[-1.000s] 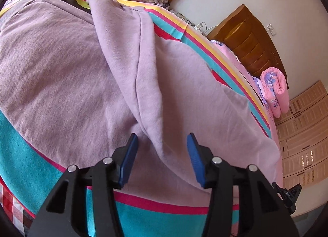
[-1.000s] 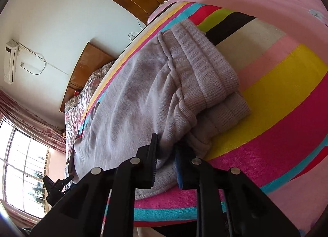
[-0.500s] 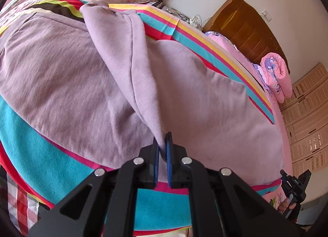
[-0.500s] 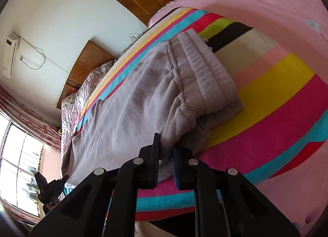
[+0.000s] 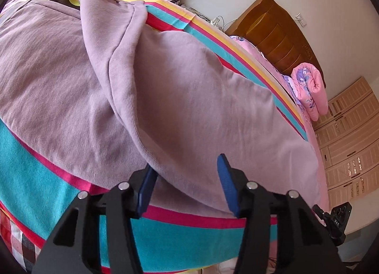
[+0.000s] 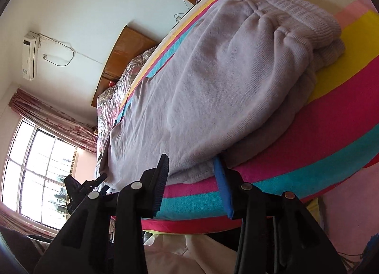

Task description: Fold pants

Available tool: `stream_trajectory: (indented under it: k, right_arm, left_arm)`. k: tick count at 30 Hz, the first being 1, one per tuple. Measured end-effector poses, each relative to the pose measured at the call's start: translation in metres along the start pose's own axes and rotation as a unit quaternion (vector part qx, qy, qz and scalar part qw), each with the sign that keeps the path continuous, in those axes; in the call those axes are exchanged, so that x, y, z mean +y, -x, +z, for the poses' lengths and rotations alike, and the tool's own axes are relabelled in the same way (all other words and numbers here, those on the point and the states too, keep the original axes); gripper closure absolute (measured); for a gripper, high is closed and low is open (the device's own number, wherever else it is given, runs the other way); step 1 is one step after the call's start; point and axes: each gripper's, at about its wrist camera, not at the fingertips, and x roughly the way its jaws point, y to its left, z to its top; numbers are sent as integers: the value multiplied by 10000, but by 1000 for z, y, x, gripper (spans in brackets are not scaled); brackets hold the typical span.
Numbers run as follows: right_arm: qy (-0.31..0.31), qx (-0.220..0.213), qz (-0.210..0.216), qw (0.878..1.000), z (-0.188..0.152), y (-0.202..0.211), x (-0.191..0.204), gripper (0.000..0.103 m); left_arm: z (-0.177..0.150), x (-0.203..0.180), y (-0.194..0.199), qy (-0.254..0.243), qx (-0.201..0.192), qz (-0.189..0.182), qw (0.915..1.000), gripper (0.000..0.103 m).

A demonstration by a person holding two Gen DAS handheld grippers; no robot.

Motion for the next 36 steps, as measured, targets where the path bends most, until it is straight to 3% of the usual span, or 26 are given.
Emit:
stream_trajectory:
  k: [1,2,3,4,16,17,18,19,20,21,22,23,25,27,30,32,34,36]
  right_arm:
    - [99,-3,-66,9999,-1,-3,4,72]
    - [180,2,-97,9998,-1,-5,8,84]
    - [244,-23,-153,9996,0,-5,10,90]
    - [322,-62,-237,9992,1,-3,13,92]
    - [196,71,-564,9982,-5,2,1,97]
    - [218,139,-601,9979,-7,2,3,93]
    - [275,288,-701,9967,-7,3,6,77]
    - [349,480,-903,9941,-6,6,11,69]
    - [473,615,-1059,9913,-7,8,20,53]
    - [674,551,-1118,9899,-4,17,28,41]
    - [907,368,-1182,9881,0,27,38,40]
    - [1151,218,-1241,9853,8,34,49,40]
    - [1694,-100,-1396,9756,29,38,72,40]
    - [2253,-291,-1561,9613,54,24,92,31]
    - [2915,-208,-2289,9285,87,-22,108,31]
    - [2983,5,-2587,9187,103,-47,103,31]
    - [3040,88,-2651,9150,108,-66,101,31]
    - [3097,147,-2797,9087,107,-77,95,31]
  left_arm:
    - [-1,0,-1,-2,-10,24,10000,68]
    - [-1,-1,-1,-23,-33,40,10000,75]
    - [-3,-3,0,-84,-62,93,9999,88]
    - [-3,-4,2,-150,-110,141,9997,92]
    - [-14,6,4,-181,15,82,9998,92]
    - [-14,5,6,-233,69,123,9996,89]
    - [-13,3,10,-294,99,250,9992,83]
    - [-11,0,18,-387,0,446,9983,66]
    - [-10,-6,32,-576,-264,688,9956,57]
    - [-7,-17,46,-834,-599,978,9899,40]
    - [-2,-31,58,-1119,-903,1164,9827,29]
    - [5,-46,67,-1409,-1137,1174,9764,25]
    - [24,-85,66,-1952,-1277,872,9685,10]
    - [45,-128,37,-2529,-1075,490,9603,5]
    - [62,-192,-38,-3133,-486,240,9481,5]
    - [66,-224,-94,-3324,43,-55,9431,5]
    - [63,-248,-143,-3505,442,-111,9354,9]
    - [60,-258,-182,-3688,551,174,9277,13]
